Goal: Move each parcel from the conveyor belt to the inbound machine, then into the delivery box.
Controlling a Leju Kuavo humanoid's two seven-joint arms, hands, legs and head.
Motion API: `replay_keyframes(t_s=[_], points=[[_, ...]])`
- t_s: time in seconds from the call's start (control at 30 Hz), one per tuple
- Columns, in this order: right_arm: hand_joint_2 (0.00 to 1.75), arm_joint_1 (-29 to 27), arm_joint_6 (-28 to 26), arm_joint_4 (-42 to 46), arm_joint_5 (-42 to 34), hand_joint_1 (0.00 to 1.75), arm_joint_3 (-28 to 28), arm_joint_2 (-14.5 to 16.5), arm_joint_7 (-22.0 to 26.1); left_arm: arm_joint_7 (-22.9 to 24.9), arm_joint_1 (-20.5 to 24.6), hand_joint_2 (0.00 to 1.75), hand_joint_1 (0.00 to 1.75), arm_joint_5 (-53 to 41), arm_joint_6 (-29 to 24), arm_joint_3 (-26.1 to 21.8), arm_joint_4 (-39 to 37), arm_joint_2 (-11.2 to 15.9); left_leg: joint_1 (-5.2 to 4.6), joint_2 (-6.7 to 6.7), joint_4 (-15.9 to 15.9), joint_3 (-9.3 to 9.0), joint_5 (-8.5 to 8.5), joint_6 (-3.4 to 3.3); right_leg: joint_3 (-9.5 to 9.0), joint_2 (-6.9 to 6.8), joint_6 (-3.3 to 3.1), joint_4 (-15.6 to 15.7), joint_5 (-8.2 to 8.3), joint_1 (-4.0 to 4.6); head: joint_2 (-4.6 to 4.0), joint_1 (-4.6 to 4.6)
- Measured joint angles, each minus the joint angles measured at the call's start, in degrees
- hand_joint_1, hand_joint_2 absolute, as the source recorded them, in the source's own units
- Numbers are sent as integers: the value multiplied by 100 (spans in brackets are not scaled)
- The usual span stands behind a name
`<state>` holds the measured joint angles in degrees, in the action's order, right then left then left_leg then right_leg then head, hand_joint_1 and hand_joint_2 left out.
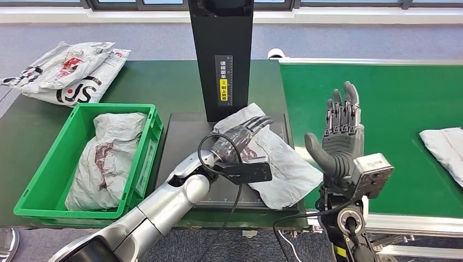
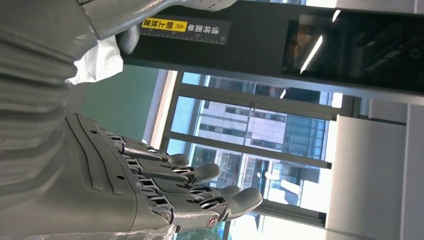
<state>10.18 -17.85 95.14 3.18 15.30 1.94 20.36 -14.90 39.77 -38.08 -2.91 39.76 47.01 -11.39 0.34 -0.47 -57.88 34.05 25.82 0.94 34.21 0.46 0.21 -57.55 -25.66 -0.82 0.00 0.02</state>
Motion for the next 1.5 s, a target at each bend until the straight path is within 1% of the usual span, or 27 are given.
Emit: replay_keyframes(t_s=[0.3,0.53,0.7,1.0,1.1,1.13,1.23,1.27,1.3,1.43,1.5], points=[[175,167,53,-22,45,0,0,241,-138,91,332,175,0,-85,-19,402,-1129,-492,0,0,0,1,0,0,0,-1,0,0,0,0,0,0],[175,213,261,-22,221,0,-15,466,-233,354,466,175,0,-616,-196,724,-1820,-774,0,0,0,1,0,0,0,0,0,0,0,0,-1,0],[175,212,333,-22,249,0,-58,548,-236,418,481,175,0,-721,-239,870,-2056,-853,0,-1,0,1,0,0,0,0,0,0,0,0,-1,0],[175,208,440,-22,238,0,-136,599,-190,541,497,175,0,-919,-245,1003,-2366,-866,0,0,0,1,0,0,0,0,0,0,0,0,-1,0],[175,208,443,-22,225,0,-142,607,-165,588,496,175,5,-996,-245,1035,-2440,-867,0,-1,0,1,0,0,0,0,0,0,0,0,-1,0],[175,208,443,-22,222,0,-143,610,-159,597,496,175,17,-1010,-245,1049,-2459,-867,0,-1,0,1,0,0,0,0,0,0,0,0,-1,0],[175,203,443,-22,191,0,-144,614,-142,638,497,175,105,-1102,-245,1094,-2507,-867,0,-1,0,1,0,0,0,0,0,0,0,0,-1,0],[175,200,443,-22,173,0,-145,614,-135,654,497,175,124,-1147,-244,1110,-2521,-867,0,-1,0,1,0,0,0,0,0,0,0,0,-1,0],[175,195,443,-22,153,0,-145,614,-125,671,497,175,124,-1192,-241,1127,-2534,-867,0,-1,0,1,0,0,0,0,0,0,0,0,-1,0],[175,182,442,-22,106,0,-146,614,-102,698,497,175,175,-1286,-221,1175,-2584,-867,0,-1,0,1,0,0,0,0,0,0,0,0,-2,0],[175,179,438,-22,104,0,-146,614,-91,699,497,175,175,-1310,-201,1178,-2604,-867,0,0,0,1,0,0,0,0,0,0,0,0,-1,0]])
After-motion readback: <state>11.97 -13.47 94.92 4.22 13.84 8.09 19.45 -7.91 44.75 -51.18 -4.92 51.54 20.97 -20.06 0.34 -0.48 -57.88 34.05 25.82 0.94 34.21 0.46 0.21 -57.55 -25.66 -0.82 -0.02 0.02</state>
